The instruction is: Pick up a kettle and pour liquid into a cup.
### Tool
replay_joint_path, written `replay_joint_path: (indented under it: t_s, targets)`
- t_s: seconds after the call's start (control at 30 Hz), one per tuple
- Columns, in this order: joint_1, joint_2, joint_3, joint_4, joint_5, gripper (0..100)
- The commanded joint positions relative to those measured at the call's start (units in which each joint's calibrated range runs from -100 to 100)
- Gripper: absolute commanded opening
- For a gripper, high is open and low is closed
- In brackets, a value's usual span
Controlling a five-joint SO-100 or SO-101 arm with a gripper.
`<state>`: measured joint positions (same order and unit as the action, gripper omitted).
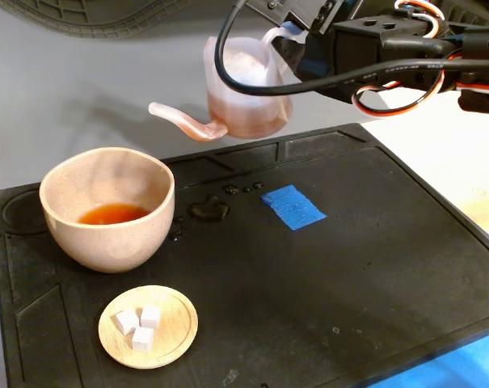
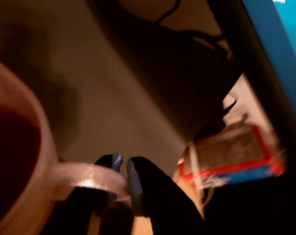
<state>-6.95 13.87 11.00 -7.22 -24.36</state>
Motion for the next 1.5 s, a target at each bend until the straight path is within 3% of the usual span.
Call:
replay_joint_path:
  t_s: [0.0,0.2,0.3,0.97,1.23,1.47]
  targets:
    - [0.4,-1.8,3.2,-1.0,-2.9,1]
    - [2.6,-1.8,12.8,-1.2,-2.9,1]
    - [3.0,-1.2,17.6,-7.1,-2.8,1]
    - [4.6,3.5,17.9,-7.2,-2.7,1]
    - [3.6,3.3,18.0,-6.6,-2.7,16]
    - [1.5,3.0,20.7,-6.5,-2.8,16]
